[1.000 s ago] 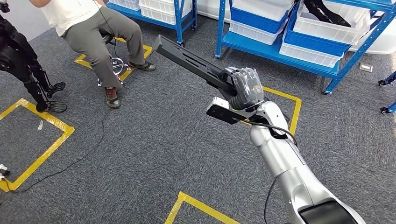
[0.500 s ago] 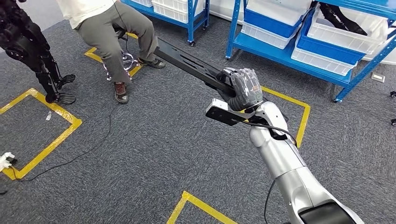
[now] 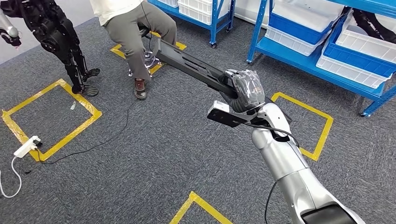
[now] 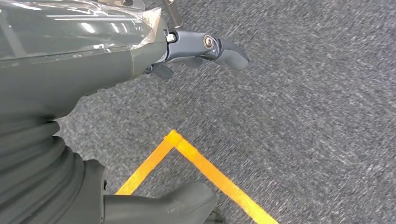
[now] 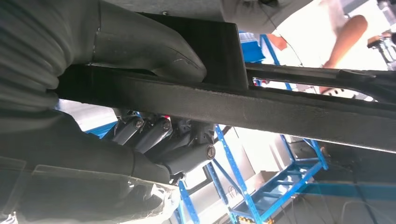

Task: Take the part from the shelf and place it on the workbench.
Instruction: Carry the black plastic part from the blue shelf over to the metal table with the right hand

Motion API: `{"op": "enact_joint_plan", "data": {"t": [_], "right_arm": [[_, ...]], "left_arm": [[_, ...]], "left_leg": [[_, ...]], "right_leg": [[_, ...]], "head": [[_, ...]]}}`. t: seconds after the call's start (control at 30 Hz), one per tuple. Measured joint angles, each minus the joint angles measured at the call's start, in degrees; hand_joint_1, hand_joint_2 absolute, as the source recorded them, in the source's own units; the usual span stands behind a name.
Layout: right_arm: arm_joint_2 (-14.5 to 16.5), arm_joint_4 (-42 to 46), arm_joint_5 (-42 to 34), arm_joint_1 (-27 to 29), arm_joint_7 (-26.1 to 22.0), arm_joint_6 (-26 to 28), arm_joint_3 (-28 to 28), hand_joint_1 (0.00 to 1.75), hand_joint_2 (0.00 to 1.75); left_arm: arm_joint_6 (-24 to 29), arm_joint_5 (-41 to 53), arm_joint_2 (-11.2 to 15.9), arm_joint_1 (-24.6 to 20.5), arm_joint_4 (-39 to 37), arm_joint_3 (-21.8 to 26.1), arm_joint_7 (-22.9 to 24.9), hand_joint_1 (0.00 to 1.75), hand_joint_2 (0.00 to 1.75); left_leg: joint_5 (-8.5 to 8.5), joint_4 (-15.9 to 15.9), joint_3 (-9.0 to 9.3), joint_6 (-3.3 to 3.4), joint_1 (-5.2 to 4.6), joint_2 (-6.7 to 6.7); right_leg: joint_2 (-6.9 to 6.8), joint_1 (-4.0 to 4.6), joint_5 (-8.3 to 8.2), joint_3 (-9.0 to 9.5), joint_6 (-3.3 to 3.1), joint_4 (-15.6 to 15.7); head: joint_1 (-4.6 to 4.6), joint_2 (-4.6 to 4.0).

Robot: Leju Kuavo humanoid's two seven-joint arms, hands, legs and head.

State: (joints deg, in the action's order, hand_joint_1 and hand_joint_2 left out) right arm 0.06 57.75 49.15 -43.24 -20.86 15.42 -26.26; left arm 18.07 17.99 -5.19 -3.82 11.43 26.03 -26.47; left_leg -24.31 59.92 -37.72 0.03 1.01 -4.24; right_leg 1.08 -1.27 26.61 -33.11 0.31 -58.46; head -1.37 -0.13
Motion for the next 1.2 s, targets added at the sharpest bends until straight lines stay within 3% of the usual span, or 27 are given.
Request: {"op": "enact_joint_plan", "data": {"t": [0.07, 0.13, 0.17, 0.2, 0.23, 0.3, 0.37, 0.43, 0.5, 0.53, 0.6, 0.67, 0.7, 0.73, 0.8, 0.83, 0.87, 0.93, 1.0, 1.03, 1.1, 1.17, 1.2], "right_arm": [[0.1, 0.2, 0.1, 0.0, 0.1, 0.0, 0.0, 1.71, 1.75], [0.1, 0.3, 0.2, 0.2, 0.2, 0.0, 0.0, 1.71, 1.75], [0.0, 0.3, 0.2, 0.4, 0.2, 0.0, 0.0, 1.71, 1.75], [0.0, 0.4, 0.3, 0.6, 0.2, 0.0, 0.0, 1.71, 1.75], [0.0, 0.4, 0.3, 0.6, 0.2, 0.0, 0.0, 1.71, 1.75], [0.0, 0.7, 0.3, 0.7, 0.2, 0.0, 0.0, 1.71, 1.75], [-0.2, 1.1, 0.4, 0.6, 0.2, 0.0, 0.0, 1.71, 1.75], [-0.2, 1.2, 0.4, 0.6, 0.3, 0.0, 0.0, 1.71, 1.75], [-0.3, 1.3, 0.4, 0.6, 0.2, 0.0, 0.1, 1.71, 1.75], [-0.4, 1.4, 0.3, 0.6, 0.1, 0.1, 0.1, 1.71, 1.75], [-0.7, 1.4, 0.2, 0.7, -0.1, 0.1, 0.1, 1.71, 1.75], [-1.0, 1.3, 0.1, 1.1, -0.4, 0.1, 0.1, 1.71, 1.75], [-1.1, 1.3, 0.0, 1.2, -0.6, 0.1, 0.1, 1.71, 1.75], [-1.1, 1.3, 0.0, 1.3, -0.7, 0.1, 0.1, 1.71, 1.75], [-1.1, 1.3, -0.1, 1.1, -0.8, 0.1, 0.0, 1.71, 1.75], [-1.1, 1.3, -0.1, 1.0, -0.8, 0.0, 0.0, 1.71, 1.75], [-1.0, 1.3, -0.1, 0.9, -0.8, 0.0, -0.1, 1.71, 1.75], [-0.6, 1.3, 0.0, 0.7, -0.8, 0.0, -0.4, 1.71, 1.75], [-0.2, 1.3, 0.0, 0.4, -0.7, -0.1, -0.5, 1.71, 1.75], [0.0, 1.3, 0.0, 0.2, -0.8, -0.1, -0.6, 1.71, 1.75], [0.2, 1.2, 0.1, 0.0, -0.8, -0.1, -0.7, 1.71, 1.75], [0.1, 1.1, 0.2, 0.0, -0.9, -0.1, -0.8, 1.71, 1.75], [0.0, 1.1, 0.3, 0.1, -0.9, -0.1, -0.9, 1.71, 1.75]], "left_arm": [[0.0, 0.0, 0.0, -0.1, 0.0, 0.0, 0.0, 0.00, 1.75], [-0.1, 0.1, 0.0, -0.2, 0.0, 0.0, 0.0, 0.00, 1.75], [-0.1, 0.2, 0.0, -0.1, 0.0, 0.0, 0.0, 0.00, 1.75], [-0.1, 0.3, 0.0, -0.1, 0.0, 0.0, 0.0, 0.00, 1.75], [-0.1, 0.3, 0.0, -0.1, 0.0, 0.0, 0.0, 0.00, 1.75], [-0.2, 0.4, 0.0, -0.2, 0.0, 0.0, 0.0, 0.00, 1.75], [-0.2, 0.5, 0.0, -0.3, 0.0, 0.0, 0.0, 0.00, 1.75], [-0.1, 0.4, 0.0, -0.3, 0.0, 0.0, 0.1, 0.00, 1.75], [0.0, 0.4, -0.1, -0.2, 0.0, 0.0, 0.1, 0.00, 1.75], [0.0, 0.4, -0.1, -0.2, 0.0, 0.0, 0.1, 0.00, 1.75], [0.2, 0.3, -0.1, -0.2, 0.0, 0.0, 0.1, 0.00, 1.75], [0.2, 0.2, -0.1, -0.2, 0.0, 0.0, 0.0, 0.00, 1.75], [0.2, 0.1, -0.2, -0.2, 0.0, 0.0, 0.0, 0.00, 1.75], [0.2, 0.0, -0.2, -0.1, 0.0, 0.0, 0.0, 0.00, 1.75], [0.2, -0.1, -0.2, -0.1, 0.0, 0.1, 0.0, 0.00, 1.75], [0.2, -0.3, -0.2, -0.1, 0.0, 0.2, 0.0, 0.00, 1.75], [0.3, -0.4, -0.2, -0.1, 0.0, 0.2, 0.0, 0.00, 1.75], [0.3, -0.6, -0.2, 0.1, 0.0, 0.3, 0.0, 0.00, 1.75], [0.3, -0.7, -0.4, 0.4, 0.0, 0.4, 0.0, 0.00, 1.75], [0.3, -0.7, -0.5, 0.4, 0.0, 0.5, 0.0, 0.00, 1.75], [0.2, -0.7, -0.6, 0.2, 0.0, 0.6, 0.0, 0.00, 1.75], [0.0, -0.6, -0.7, 0.2, 0.0, 0.7, 0.0, 0.00, 1.75], [-0.1, -0.4, -0.8, 0.2, 0.0, 0.7, 0.1, 0.00, 1.75]], "left_leg": [[-3.30, 6.0, -2.75, -0.41, 0.01, 2.55], [-6.30, 13.3, -6.31, -0.68, 0.10, 3.58], [-6.51, 14.8, -7.12, -0.71, 0.12, 3.72], [-5.69, 14.2, -6.78, -0.63, 0.11, 3.87], [-4.09, 11.5, -5.34, -0.46, 0.10, 4.16], [-0.98, 3.6, -1.03, 0.16, -0.23, 5.97], [-0.01, -0.6, 1.13, 0.65, -0.69, 7.09], [0.05, -1.0, 1.05, 0.96, -0.88, 6.15], [0.45, -1.4, 1.20, 1.56, -0.67, 5.18], [0.66, -1.7, 1.31, 1.89, -0.51, 4.72], [0.83, -1.8, 1.36, 2.22, -0.37, 3.69], [0.85, -1.8, 1.34, 2.23, -0.32, 2.33], [0.85, -1.8, 1.34, 2.18, -0.23, 1.62], [0.87, -1.7, 1.34, 2.05, -0.06, 0.92], [0.78, -1.3, 1.15, 1.38, 0.21, -0.40], [0.75, -1.1, 0.96, 0.93, 0.26, -0.93], [0.78, -1.0, 0.75, 0.45, 0.28, -1.38], [1.09, -1.2, 0.46, -0.29, 0.45, -2.10], [0.64, -0.5, 0.02, -0.71, 0.64, -1.21], [-0.43, 1.2, -0.75, -0.81, 0.63, 0.05], [-4.12, 8.3, -4.01, -0.92, 0.49, 2.83], [-6.72, 15.1, -7.28, -0.79, 0.48, 3.68], [-6.46, 15.6, -7.45, -0.53, 0.41, 3.79]], "right_leg": [[-0.92, 0.17, 0.02, 0.14, -0.75, 0.1], [-2.04, 0.55, 0.15, 0.17, -1.14, 0.1], [-2.58, 0.70, 0.21, 0.19, -1.22, 0.1], [-3.14, 0.82, 0.27, 0.23, -1.28, 0.1], [-3.63, 0.91, 0.34, 0.29, -1.34, 0.1], [-4.53, 1.34, 0.57, 0.38, -1.25, 0.0], [-5.38, 1.83, 0.82, 0.38, -0.95, 0.0], [-6.27, 2.03, 1.01, 0.46, -0.60, 0.0], [-5.16, 1.86, 1.95, -0.18, -0.25, -1.4], [-3.98, 1.72, 3.03, -1.17, -0.21, -3.5], [-1.88, 1.26, 5.99, -4.65, -0.35, -10.8], [-1.42, 0.79, 7.54, -7.54, 0.09, -16.5], [-1.36, 0.52, 7.05, -7.61, 0.66, -16.3], [-1.21, 0.15, 5.75, -6.59, 1.40, -13.9], [0.24, -0.68, 2.58, -2.87, 2.84, -6.0], [0.89, -0.88, 1.55, -1.50, 3.03, -3.1], [1.35, -0.88, 1.08, -0.77, 2.86, -1.7], [0.78, -0.57, 0.87, -0.73, 1.85, -1.5], [-0.02, -0.54, 0.61, -0.66, 1.00, -1.4], [-0.43, -0.49, 0.54, -0.61, 0.55, -1.3], [-1.40, 0.00, 0.58, -0.58, -0.16, -1.3], [-2.60, 0.62, 0.68, -0.62, -0.58, -1.3], [-3.21, 0.88, 0.73, -0.62, -0.73, -1.3]], "head": [[-0.32, 0.00], [-0.48, 0.00], [-0.49, 0.00], [-0.50, 0.00], [-0.49, 0.00], [-0.50, 0.00], [-0.45, 0.00], [-0.38, 0.00], [-0.34, 0.00], [-0.31, 0.00], [-0.25, 0.00], [-0.22, 0.00], [-0.22, 0.00], [-0.22, 0.00], [-0.13, 0.00], [-0.10, 0.00], [-0.10, 0.00], [-0.14, 0.00], [-0.21, 0.00], [-0.34, 0.00], [-0.51, 0.00], [-0.50, 0.00], [-0.51, 0.00]]}}
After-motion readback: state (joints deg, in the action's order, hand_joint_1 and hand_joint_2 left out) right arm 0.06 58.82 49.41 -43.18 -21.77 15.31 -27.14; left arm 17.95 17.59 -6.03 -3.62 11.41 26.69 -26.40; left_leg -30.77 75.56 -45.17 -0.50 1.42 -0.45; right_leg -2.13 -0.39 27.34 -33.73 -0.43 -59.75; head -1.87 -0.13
